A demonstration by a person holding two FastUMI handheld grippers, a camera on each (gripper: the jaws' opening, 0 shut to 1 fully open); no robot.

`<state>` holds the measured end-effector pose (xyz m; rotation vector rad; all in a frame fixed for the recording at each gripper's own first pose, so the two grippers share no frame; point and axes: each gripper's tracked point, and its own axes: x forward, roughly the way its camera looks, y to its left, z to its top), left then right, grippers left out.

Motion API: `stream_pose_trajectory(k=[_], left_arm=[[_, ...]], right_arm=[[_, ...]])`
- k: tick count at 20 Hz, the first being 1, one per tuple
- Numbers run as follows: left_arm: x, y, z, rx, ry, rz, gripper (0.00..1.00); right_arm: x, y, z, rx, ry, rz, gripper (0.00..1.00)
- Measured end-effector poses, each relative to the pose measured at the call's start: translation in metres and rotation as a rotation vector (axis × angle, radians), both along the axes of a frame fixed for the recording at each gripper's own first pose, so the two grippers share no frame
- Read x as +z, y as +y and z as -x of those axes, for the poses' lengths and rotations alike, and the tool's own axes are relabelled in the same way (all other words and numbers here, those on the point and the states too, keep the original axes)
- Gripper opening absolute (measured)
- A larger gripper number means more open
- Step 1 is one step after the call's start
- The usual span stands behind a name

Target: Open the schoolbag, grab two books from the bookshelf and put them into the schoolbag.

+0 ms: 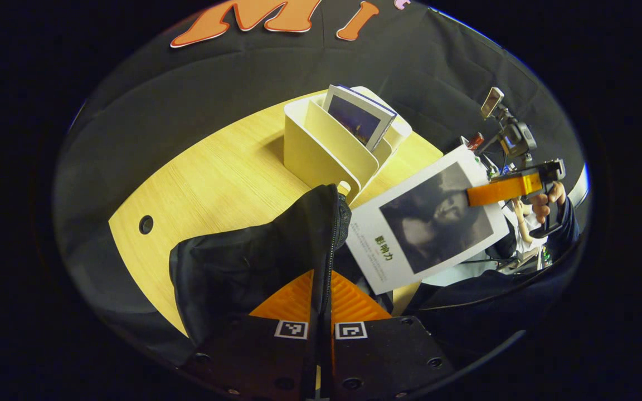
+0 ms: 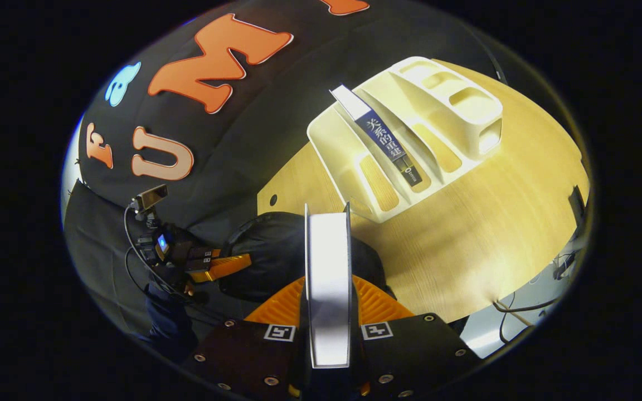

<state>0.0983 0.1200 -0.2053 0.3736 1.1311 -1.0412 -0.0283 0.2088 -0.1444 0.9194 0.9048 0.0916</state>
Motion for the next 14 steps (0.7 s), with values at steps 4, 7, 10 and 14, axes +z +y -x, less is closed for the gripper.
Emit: stream_pose_trajectory(k=[4,7,10,14], left_arm=[[0.002,-0.004,0.0,0.018,-0.005,0.007,0.04],[0.005,-0.008,0.0,0.028,-0.004,0.024,0.04],[0.006,-0.013,0.002,0.04,0.0,0.037,0.04],[0.007,-0.014,0.005,0.051,0.007,0.052,0.04]], right_arm=[[-0.019,0.024,-0.016,-0.016,-0.003,-0.092,0.28],[-0.03,0.047,-0.028,-0.01,-0.017,-0.149,0.28],[-0.044,0.073,-0.04,-0.007,-0.032,-0.212,0.28],[-0.063,0.098,-0.06,-0.019,-0.055,-0.248,0.28]])
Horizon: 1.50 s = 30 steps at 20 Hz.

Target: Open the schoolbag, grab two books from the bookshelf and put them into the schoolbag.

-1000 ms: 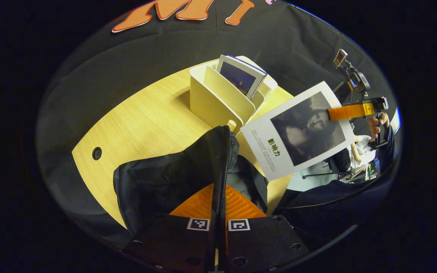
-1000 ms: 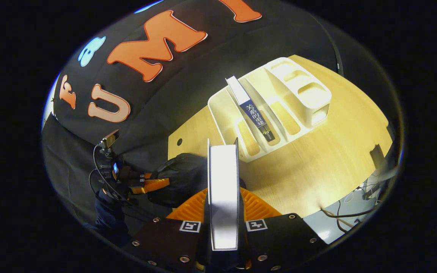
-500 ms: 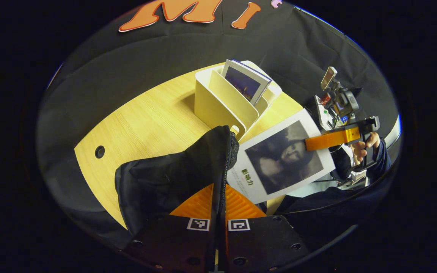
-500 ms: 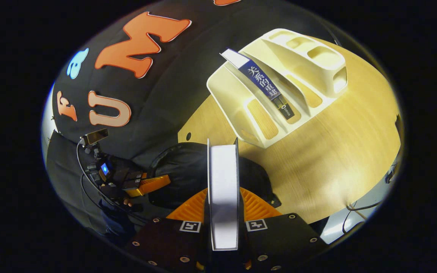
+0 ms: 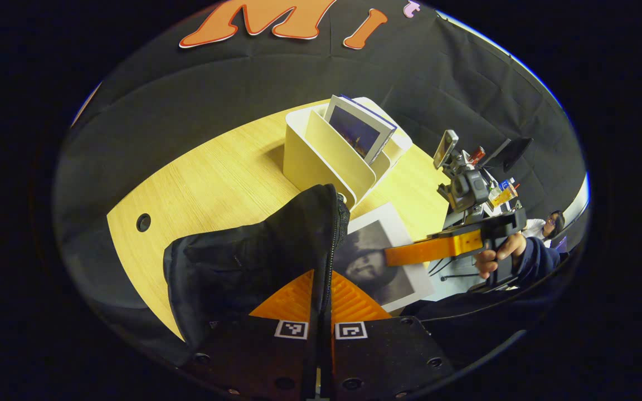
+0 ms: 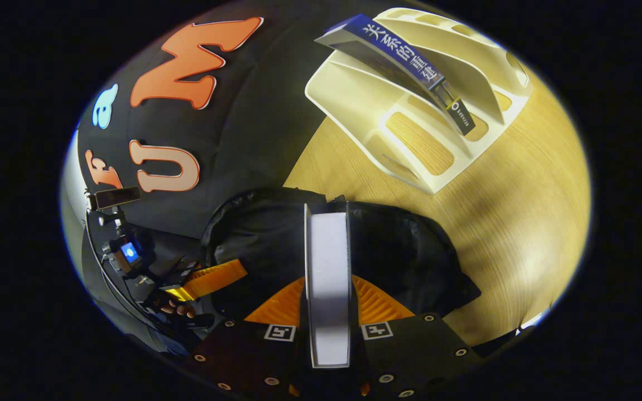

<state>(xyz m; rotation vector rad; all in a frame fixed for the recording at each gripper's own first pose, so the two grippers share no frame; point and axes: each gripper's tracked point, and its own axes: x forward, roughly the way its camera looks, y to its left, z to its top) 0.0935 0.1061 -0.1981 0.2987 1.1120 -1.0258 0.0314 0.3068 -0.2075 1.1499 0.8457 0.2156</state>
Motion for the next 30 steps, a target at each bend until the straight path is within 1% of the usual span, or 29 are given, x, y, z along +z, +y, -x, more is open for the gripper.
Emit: stream_pose_trajectory(k=[5,8,9,10,11,13,14,15,16,17,18,19,20,22,23,27,28,30], left_arm=[[0.002,-0.003,0.003,0.017,0.009,0.019,0.04],[0.002,-0.005,0.005,0.019,0.014,0.028,0.04],[0.001,-0.005,0.006,0.024,0.02,0.03,0.04],[0.0,-0.005,0.006,0.028,0.028,0.031,0.04],[-0.001,-0.006,0.006,0.038,0.042,0.036,0.04],[-0.003,-0.006,0.005,0.053,0.05,0.035,0.04],[-0.004,-0.006,0.004,0.063,0.051,0.031,0.04],[-0.005,-0.006,0.003,0.076,0.046,0.03,0.04],[-0.005,-0.006,0.002,0.09,0.041,0.029,0.04],[-0.006,-0.005,0.002,0.107,0.043,0.029,0.04],[-0.005,-0.005,0.002,0.117,0.043,0.027,0.04],[-0.006,-0.005,0.001,0.125,0.035,0.023,0.04],[-0.007,-0.003,0.0,0.133,0.029,0.015,0.04],[-0.007,-0.004,-0.003,0.152,0.03,0.01,0.04],[-0.008,-0.004,-0.002,0.159,0.029,0.01,0.04],[-0.009,-0.004,-0.002,0.184,0.026,0.002,0.04],[-0.01,-0.005,-0.003,0.189,0.026,0.001,0.04],[-0.011,-0.006,-0.003,0.2,0.025,-0.003,0.04]], right_arm=[[-0.021,0.026,-0.019,-0.012,-0.018,-0.028,0.28],[-0.029,0.04,-0.031,-0.034,-0.023,-0.075,0.28],[-0.033,0.046,-0.034,-0.029,-0.021,-0.088,0.28],[-0.036,0.048,-0.036,-0.038,-0.01,-0.107,0.2],[-0.041,0.05,-0.038,-0.039,0.011,-0.106,0.31],[-0.057,0.048,-0.032,-0.019,0.063,-0.045,0.36],[-0.066,0.047,-0.026,0.014,0.093,-0.012,0.44],[-0.07,0.048,-0.019,0.05,0.113,0.017,0.54],[-0.072,0.045,-0.013,0.075,0.118,0.045,0.64],[-0.076,0.039,-0.009,0.101,0.123,0.084,0.71],[-0.078,0.034,-0.003,0.132,0.129,0.126,0.8],[-0.077,0.026,0.002,0.159,0.125,0.164,0.84],[-0.075,0.017,0.003,0.176,0.116,0.2,0.9],[-0.069,-0.01,0.006,0.195,0.12,0.27,0.96],[-0.065,-0.022,0.008,0.199,0.123,0.294,0.97],[-0.051,-0.068,0.01,0.222,0.122,0.393,0.98],[-0.052,-0.082,0.011,0.227,0.148,0.437,0.98],[-0.053,-0.109,0.01,0.224,0.152,0.52,0.98]])
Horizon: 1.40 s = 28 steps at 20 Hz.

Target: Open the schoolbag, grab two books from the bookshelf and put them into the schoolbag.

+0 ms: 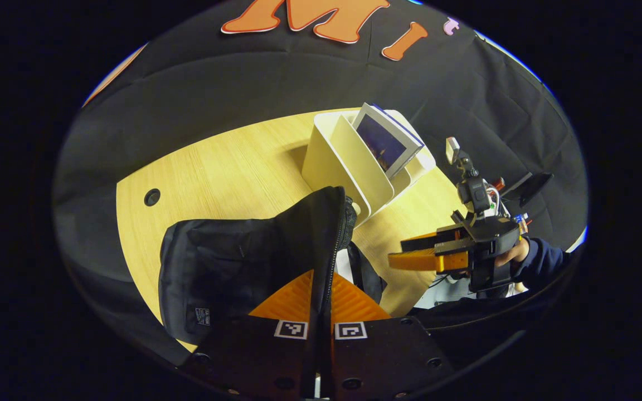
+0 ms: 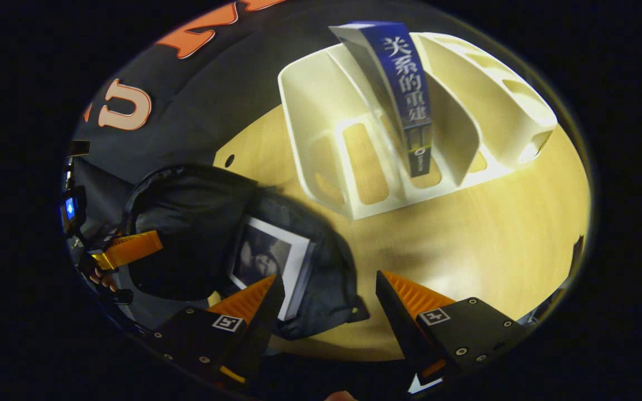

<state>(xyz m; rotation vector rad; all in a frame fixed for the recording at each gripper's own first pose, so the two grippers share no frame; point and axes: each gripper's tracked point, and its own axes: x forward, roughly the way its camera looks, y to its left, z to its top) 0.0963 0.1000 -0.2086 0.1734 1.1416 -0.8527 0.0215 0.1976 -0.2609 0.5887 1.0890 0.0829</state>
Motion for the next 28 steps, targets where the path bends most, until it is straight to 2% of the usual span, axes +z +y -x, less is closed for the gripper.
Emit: stream_pose_trajectory(k=[5,12,15,19,23,28], left_arm=[[-0.002,-0.002,0.0,0.021,-0.004,-0.006,0.04],[-0.005,-0.002,0.0,0.06,-0.002,-0.011,0.04],[-0.003,0.002,0.0,0.076,-0.006,-0.024,0.04],[-0.003,0.005,0.0,0.098,-0.008,-0.04,0.04],[-0.003,0.006,0.001,0.13,-0.004,-0.046,0.04],[-0.002,0.008,0.001,0.169,-0.006,-0.053,0.04]], right_arm=[[0.029,-0.04,-0.005,0.049,-0.008,0.083,0.99],[0.07,-0.105,-0.03,0.136,-0.009,0.262,0.98],[0.082,-0.11,-0.044,0.158,0.011,0.261,0.97],[0.096,-0.123,-0.065,0.249,0.013,0.327,0.97],[0.111,-0.132,-0.097,0.265,0.018,0.33,0.96],[0.109,-0.134,-0.132,0.257,0.061,0.307,0.87]])
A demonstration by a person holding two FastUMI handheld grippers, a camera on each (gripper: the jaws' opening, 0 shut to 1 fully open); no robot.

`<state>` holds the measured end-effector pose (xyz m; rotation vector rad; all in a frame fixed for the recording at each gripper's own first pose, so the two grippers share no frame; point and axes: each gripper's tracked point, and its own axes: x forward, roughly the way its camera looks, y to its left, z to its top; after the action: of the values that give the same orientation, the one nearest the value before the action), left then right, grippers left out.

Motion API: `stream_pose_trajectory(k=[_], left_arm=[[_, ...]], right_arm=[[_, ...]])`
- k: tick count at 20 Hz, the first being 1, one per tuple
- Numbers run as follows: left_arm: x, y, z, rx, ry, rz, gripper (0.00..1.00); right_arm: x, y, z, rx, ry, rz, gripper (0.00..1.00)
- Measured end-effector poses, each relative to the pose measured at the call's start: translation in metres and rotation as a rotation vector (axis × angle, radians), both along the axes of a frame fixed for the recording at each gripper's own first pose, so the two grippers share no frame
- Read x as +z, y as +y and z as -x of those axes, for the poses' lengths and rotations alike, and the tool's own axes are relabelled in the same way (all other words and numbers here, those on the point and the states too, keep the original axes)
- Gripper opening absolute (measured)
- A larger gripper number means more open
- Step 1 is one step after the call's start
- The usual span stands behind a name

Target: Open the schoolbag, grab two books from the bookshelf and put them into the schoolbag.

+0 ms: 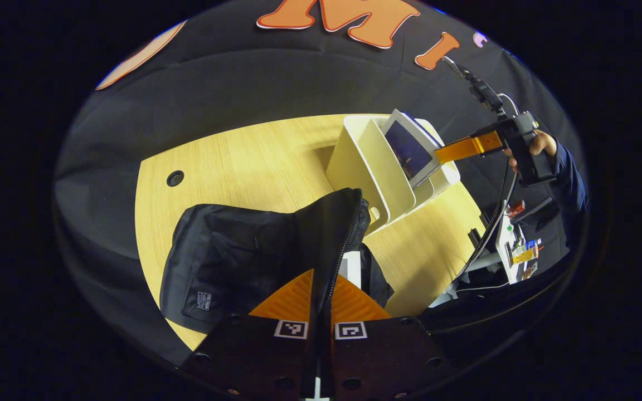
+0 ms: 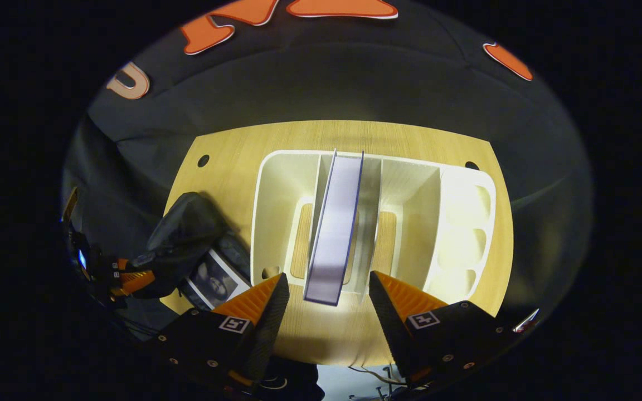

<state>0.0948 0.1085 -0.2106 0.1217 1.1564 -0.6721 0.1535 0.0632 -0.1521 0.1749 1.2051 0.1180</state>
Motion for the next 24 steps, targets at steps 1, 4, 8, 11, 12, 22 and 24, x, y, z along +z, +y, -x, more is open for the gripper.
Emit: stream_pose_trajectory(k=[1,4,8,11,12,22,24], left_arm=[[0.0,0.001,0.001,0.008,0.001,0.0,0.04],[0.001,0.002,0.002,0.021,0.002,-0.002,0.04],[-0.001,0.004,0.002,0.038,0.003,-0.001,0.04],[-0.001,0.006,0.001,0.034,0.002,0.0,0.04],[-0.001,0.005,0.001,0.033,0.002,0.001,0.04],[-0.003,0.008,0.0,-0.042,0.002,0.031,0.04],[-0.003,0.008,0.0,-0.06,0.006,0.039,0.04]], right_arm=[[-0.004,0.0,-0.005,-0.005,0.013,-0.004,0.86],[-0.017,-0.003,-0.018,-0.026,0.048,0.01,0.74],[-0.026,0.001,-0.021,-0.039,0.078,0.013,0.43],[-0.025,-0.008,-0.021,-0.071,0.093,0.038,0.42],[-0.026,-0.011,-0.02,-0.095,0.099,0.051,0.38],[-0.013,-0.014,0.032,-0.192,0.096,0.043,0.26],[-0.008,-0.008,0.051,-0.209,0.096,0.022,0.26]])
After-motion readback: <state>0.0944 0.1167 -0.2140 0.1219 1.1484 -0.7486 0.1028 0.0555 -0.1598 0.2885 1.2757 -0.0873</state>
